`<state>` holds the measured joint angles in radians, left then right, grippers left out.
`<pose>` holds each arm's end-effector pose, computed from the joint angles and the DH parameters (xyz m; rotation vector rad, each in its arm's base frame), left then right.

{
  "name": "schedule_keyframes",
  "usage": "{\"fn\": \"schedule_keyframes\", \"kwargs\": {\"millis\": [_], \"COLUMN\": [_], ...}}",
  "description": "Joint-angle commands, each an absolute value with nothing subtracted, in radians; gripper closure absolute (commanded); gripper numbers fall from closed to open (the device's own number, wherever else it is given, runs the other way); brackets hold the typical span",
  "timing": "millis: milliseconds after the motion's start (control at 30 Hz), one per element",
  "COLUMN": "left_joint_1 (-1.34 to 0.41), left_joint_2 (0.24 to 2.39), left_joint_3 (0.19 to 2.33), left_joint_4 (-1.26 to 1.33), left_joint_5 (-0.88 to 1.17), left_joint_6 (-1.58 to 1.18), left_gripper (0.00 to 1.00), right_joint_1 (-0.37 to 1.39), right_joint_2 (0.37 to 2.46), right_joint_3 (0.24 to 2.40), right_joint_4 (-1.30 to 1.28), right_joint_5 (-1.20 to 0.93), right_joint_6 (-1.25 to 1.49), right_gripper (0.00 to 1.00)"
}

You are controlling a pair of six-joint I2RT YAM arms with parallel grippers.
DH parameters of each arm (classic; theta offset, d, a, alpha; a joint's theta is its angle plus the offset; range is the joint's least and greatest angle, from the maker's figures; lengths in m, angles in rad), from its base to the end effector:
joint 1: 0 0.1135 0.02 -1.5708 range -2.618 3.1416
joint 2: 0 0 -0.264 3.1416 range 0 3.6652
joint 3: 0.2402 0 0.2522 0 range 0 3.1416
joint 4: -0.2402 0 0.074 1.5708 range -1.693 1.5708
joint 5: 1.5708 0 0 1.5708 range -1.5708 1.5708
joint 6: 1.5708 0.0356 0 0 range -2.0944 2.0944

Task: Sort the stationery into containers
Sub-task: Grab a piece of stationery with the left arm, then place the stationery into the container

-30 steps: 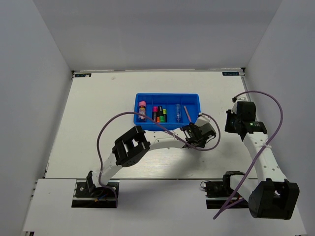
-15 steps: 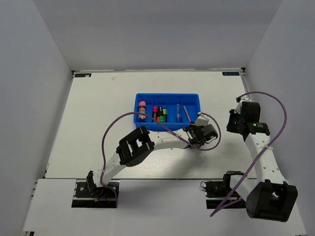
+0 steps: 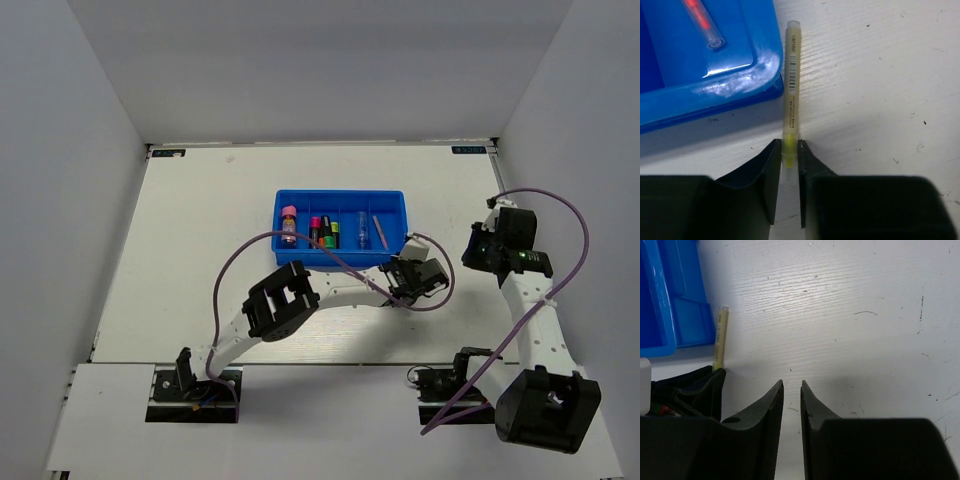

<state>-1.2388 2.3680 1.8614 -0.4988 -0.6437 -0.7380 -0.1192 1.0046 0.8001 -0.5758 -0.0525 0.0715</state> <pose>0.1855 -0.4724 0.1450 0.3549 2.2888 -0.1365 0.2070 -0.0229 0.2682 0.1981 2.3417 0.0383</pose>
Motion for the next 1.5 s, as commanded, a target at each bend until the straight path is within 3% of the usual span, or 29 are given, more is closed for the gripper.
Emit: {"fn": "schedule_keyframes", "kwargs": {"millis": [0,267,400,800,1067,1300,1467], "left_joint_1": [-1.258,-1.259,-1.278,-1.296,-1.296,-1.186,-1.082], "left_joint_2": [2.393,2.307,2.224,2.063,1.925,1.839,1.897], "left_joint_3": [1.875,1.77,1.689,1.684,1.678,1.675,1.741], "left_joint_4": [-0.558,-0.572,-0.557,-0.552,-0.557,-0.546,-0.564], "left_joint_5": [-0.624,-0.595,-0.588,-0.381,-0.414,-0.474,-0.471], "left_joint_6": [-0.755,-0.793,-0.775,-0.646,-0.578,-0.567,-0.615], "left_gripper": [0.72,1.0,1.0,1.0,1.0,1.0,1.0], "right_joint_1": [-0.136,-0.158,-0.163,-0.167,-0.169,-0.167,-0.167], "right_joint_2": [0.986,0.982,0.98,0.971,0.971,0.963,0.962], "right_joint_3": [0.816,0.815,0.812,0.813,0.813,0.805,0.807], "right_joint_4": [-0.575,-0.58,-0.58,-0.58,-0.578,-0.577,-0.577], "right_joint_5": [-0.081,-0.097,-0.109,-0.114,-0.12,-0.124,-0.133], "right_joint_6": [0.08,0.08,0.078,0.087,0.089,0.083,0.084], "right_gripper": [0.76,0.74,0.68,0.68,0.68,0.68,0.65]}}
